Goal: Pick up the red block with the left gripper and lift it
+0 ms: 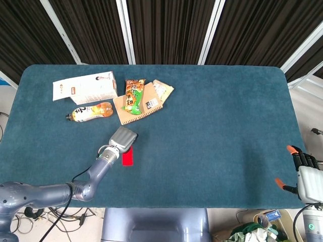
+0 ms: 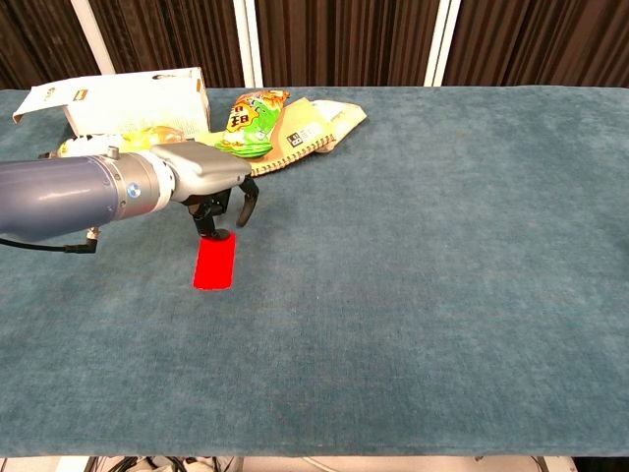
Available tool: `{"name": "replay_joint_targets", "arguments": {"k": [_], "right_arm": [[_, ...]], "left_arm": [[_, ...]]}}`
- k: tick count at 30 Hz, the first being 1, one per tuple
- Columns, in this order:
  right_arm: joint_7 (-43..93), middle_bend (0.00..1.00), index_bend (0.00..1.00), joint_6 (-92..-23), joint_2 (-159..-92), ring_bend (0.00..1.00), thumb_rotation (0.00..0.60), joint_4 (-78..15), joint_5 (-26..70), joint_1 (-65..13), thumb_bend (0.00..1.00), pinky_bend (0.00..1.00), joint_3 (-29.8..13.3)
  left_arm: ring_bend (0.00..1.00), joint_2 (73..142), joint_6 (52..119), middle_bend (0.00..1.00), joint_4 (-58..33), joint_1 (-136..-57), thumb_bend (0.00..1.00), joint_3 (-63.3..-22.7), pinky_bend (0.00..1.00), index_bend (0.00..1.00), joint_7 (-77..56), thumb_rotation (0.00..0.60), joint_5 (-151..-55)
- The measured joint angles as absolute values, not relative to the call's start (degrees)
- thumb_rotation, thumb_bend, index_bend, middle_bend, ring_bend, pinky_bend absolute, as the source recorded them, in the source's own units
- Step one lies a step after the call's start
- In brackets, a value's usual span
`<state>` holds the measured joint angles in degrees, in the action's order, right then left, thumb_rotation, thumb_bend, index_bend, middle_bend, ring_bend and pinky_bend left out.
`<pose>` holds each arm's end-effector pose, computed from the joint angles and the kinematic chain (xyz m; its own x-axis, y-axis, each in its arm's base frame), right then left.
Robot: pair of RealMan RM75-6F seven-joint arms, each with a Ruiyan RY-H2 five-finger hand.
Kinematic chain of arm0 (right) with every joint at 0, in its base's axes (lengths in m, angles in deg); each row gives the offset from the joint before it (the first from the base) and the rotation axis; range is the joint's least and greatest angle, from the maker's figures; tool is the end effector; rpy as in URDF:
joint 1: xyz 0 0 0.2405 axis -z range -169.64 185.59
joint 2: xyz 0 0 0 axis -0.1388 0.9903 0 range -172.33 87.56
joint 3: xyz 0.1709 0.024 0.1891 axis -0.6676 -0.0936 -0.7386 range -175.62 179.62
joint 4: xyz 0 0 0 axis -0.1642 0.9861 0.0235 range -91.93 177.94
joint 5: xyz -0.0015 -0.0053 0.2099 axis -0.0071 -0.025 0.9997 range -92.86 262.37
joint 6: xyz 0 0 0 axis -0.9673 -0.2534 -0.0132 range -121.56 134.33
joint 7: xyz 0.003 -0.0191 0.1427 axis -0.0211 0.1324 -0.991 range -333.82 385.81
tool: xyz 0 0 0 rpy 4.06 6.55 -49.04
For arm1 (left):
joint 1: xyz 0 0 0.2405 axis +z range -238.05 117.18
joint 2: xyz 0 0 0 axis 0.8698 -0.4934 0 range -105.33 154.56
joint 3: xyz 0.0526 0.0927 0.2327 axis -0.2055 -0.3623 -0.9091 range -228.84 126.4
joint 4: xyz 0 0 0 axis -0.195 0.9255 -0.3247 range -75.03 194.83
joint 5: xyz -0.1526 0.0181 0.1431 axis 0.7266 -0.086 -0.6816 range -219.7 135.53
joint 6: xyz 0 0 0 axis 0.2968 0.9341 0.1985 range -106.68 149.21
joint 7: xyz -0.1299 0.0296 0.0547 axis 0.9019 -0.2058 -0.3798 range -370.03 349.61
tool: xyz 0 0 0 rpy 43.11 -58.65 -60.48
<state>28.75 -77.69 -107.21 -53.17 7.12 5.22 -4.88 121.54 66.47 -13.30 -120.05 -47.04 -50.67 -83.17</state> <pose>-0.3176 -0.1816 0.1634 0.3488 0.0252 0.9369 -0.9270 0.1561 0.3409 -0.1191 0.3754 -0.0784 0.7461 0.3130 0.5877 0.6577 -0.4844 -0.5769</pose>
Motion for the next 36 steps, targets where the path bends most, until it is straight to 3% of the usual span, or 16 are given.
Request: {"name": "replay_joint_targets", "arguments": {"k": [17,36], "right_arm": [[28.44,0.11,0.15,-77.80,-107.19,0.16,0.600,-53.27,6.86,5.25,0.07,0.12,-4.81],[28.19,0.11,0.15,-77.98,-107.32,0.16,0.600,-53.12,6.64,5.23,0.07,0.12,-4.86]], "left_arm": [[0.93,122.01,65.38,0.98,-12.28,-120.56,0.37,-48.55,0.86,0.47,-51.73,0.600,-82.68],[0.93,122.47,66.50,0.98,-11.98,-120.81,0.37,-49.23,0.86,0.58,-53.56,0.600,-81.22]]}}
